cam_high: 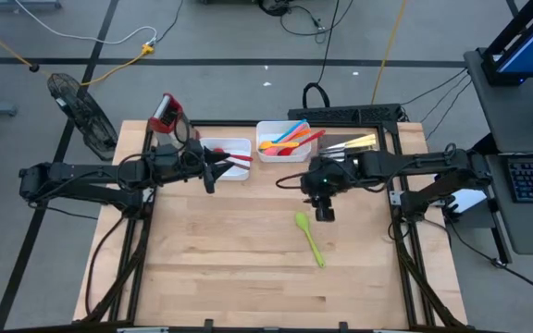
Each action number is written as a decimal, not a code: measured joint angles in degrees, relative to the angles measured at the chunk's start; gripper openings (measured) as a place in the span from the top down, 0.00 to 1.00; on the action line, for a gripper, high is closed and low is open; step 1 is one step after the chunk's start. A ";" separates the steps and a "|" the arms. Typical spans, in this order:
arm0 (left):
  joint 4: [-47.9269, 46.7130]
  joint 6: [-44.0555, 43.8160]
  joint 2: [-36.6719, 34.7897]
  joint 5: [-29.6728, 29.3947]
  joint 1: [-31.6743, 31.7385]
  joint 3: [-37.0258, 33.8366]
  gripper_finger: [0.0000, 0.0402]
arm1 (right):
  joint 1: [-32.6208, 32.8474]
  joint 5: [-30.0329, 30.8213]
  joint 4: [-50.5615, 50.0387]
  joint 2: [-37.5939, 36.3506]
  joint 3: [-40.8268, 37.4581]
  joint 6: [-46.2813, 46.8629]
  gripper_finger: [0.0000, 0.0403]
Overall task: Pick & Place Kitchen Items
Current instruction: Put the green serving spoon into the left white bin
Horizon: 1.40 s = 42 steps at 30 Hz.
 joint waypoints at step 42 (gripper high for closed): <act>-1.71 7.70 -0.02 -1.32 0.07 0.00 0.54 | 14.17 7.34 -11.57 21.98 0.00 63.65 0.63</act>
